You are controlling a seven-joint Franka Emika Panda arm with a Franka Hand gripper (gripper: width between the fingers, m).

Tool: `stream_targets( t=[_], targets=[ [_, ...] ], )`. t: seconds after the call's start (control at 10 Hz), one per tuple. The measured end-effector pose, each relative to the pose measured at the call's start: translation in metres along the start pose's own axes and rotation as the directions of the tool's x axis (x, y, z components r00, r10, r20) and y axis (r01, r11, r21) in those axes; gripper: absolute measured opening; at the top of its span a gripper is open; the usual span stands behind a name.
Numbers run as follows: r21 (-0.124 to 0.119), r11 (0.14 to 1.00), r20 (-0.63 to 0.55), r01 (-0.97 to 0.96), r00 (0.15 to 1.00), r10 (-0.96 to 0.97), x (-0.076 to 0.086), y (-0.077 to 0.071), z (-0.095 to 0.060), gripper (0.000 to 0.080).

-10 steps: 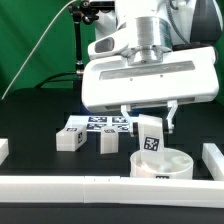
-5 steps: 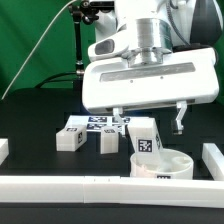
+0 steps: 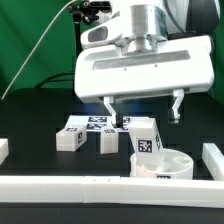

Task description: Assemble stool

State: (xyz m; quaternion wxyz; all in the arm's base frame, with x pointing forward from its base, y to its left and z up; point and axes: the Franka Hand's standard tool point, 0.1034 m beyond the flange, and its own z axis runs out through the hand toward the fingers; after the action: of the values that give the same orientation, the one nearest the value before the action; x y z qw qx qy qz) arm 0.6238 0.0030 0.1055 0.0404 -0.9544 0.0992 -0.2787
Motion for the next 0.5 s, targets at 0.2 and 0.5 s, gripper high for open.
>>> stream_targets(
  t=[0.2, 0.5],
  targets=[
    [-0.002, 1.000, 0.007, -0.008, 1.000, 0.008, 0.0087, 0.0068, -0.0075, 0.0649],
    [0.002, 1.000, 0.011, -0.010, 1.000, 0.010, 0.0139, 0.0055, -0.0090, 0.0649]
  ],
)
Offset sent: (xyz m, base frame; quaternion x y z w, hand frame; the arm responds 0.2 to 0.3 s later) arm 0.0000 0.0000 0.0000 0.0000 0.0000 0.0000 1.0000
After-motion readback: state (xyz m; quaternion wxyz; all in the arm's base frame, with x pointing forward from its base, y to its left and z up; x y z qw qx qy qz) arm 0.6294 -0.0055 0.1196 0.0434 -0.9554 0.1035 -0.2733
